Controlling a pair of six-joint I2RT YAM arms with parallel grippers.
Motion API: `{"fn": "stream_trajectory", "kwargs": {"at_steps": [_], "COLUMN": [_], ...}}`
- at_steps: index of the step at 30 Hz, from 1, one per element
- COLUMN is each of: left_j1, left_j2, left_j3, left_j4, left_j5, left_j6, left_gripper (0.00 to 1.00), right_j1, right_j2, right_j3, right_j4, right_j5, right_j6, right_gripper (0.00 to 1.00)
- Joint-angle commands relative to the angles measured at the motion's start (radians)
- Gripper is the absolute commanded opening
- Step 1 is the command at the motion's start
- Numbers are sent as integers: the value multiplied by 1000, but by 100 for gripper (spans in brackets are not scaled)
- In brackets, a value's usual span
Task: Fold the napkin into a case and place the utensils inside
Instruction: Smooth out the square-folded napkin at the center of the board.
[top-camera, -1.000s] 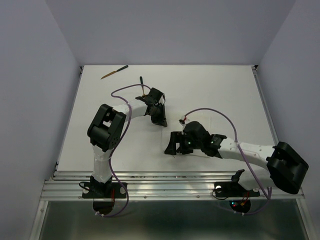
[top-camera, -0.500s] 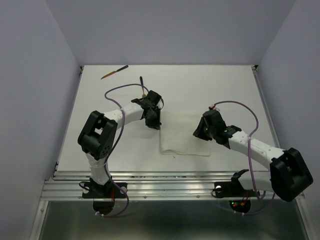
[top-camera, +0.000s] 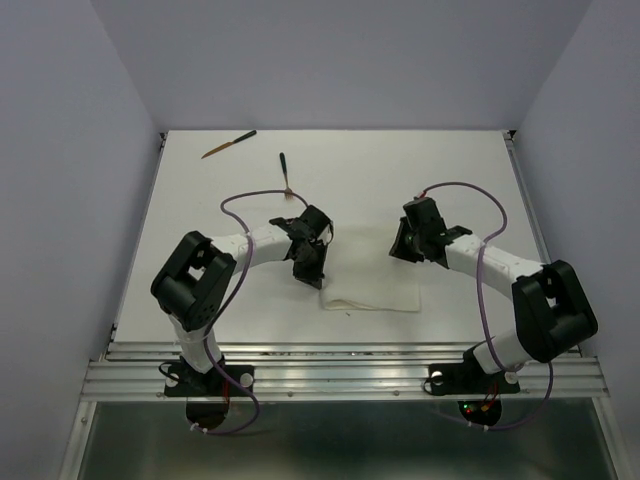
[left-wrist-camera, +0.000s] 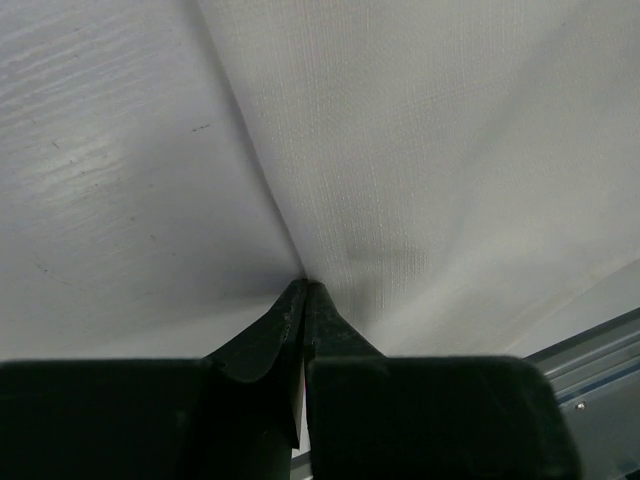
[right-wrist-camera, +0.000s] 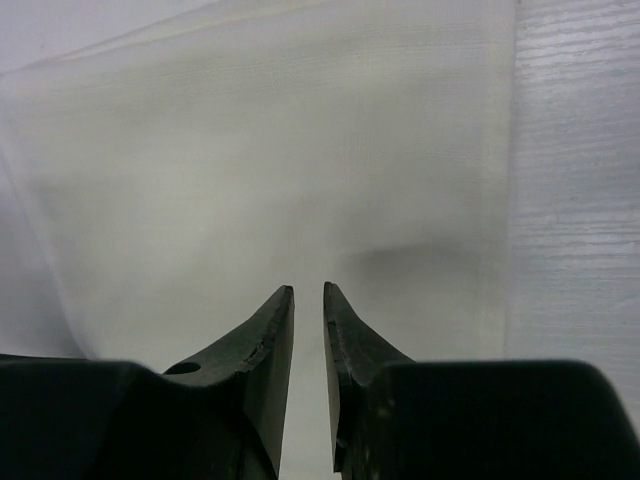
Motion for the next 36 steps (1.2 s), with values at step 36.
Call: {"fn": "stream_trajectory", "kwargs": {"at_steps": [36], "left_j1": [-3], "left_j2": [-118], "left_j3": [0], "left_j4": [-61], "left_j5": [123], "left_j6": [167], "left_gripper": [12], "right_j1": [-241], "right_j2": [360], "right_j3": [385], "right_j4": [-76], "right_j5": [-131], "right_j6": [-535], "right_gripper": [56]}}
